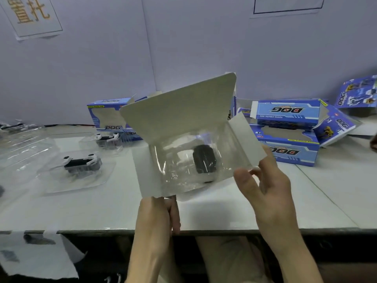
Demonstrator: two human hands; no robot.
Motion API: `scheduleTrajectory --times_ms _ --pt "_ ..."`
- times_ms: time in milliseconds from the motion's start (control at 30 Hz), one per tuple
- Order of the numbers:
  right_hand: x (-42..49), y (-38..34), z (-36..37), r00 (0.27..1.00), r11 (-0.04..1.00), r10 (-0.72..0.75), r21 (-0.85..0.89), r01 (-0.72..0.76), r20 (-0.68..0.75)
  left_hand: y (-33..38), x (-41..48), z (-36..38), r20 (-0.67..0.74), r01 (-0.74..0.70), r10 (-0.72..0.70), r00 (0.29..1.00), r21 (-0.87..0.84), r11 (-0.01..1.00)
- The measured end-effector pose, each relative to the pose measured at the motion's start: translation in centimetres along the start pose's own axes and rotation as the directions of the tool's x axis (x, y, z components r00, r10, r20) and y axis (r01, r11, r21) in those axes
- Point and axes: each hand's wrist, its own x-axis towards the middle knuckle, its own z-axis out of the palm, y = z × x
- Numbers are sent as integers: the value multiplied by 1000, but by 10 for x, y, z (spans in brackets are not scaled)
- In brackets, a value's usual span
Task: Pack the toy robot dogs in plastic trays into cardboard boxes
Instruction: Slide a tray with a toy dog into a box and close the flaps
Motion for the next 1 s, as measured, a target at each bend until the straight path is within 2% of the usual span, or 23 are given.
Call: scheduleTrajectory --times_ms 67,133,200,267,367,433,500,600,700,833,900,967,1000 --pt "1 7 0 998 999 -25 -32 23 -57 4 -1 3 14 -27 26 1000 75 997" --pt "2 7 -1 999 995 -41 -92 38 -36 4 0 5 6 -14 14 1000 42 999" --pt "2 12 -3 999 998 -38 -53 38 2 7 -1 8 -4 -35 35 999 16 999" --pt "2 11 -3 999 997 -34 72 32 27 6 -5 9 0 -126 126 992 9 992" --pt "3 10 -4 997 993 -61 96 64 -36 2 -6 11 -74 -263 261 963 -13 965" --pt "5 11 -4 994 995 -32 95 41 -100 1 -7 13 -69 -467 463 884 -73 881" --pt "7 18 -4 988 996 42 82 -30 -147 -9 -1 17 -1 -562 563 827 -54 826" --pt "7 35 -8 980 981 187 58 -183 -67 -32 13 28 78 -505 517 852 -129 853" --pt "8 41 -12 978 977 209 -31 -209 -26 -49 24 36 144 -426 457 878 -202 882" --pt "7 42 -19 970 966 241 95 -240 -4 -61 35 37 146 -373 382 913 -87 924" --pt "8 37 -23 969 977 212 21 -211 -125 -63 35 37 153 -379 374 915 3 925" --pt "13 22 -28 949 988 40 -127 -83 -312 -64 35 39 156 -381 369 916 53 923" --pt "19 10 -31 933 985 -77 -172 16 -352 -65 35 40 156 -379 367 917 57 924"
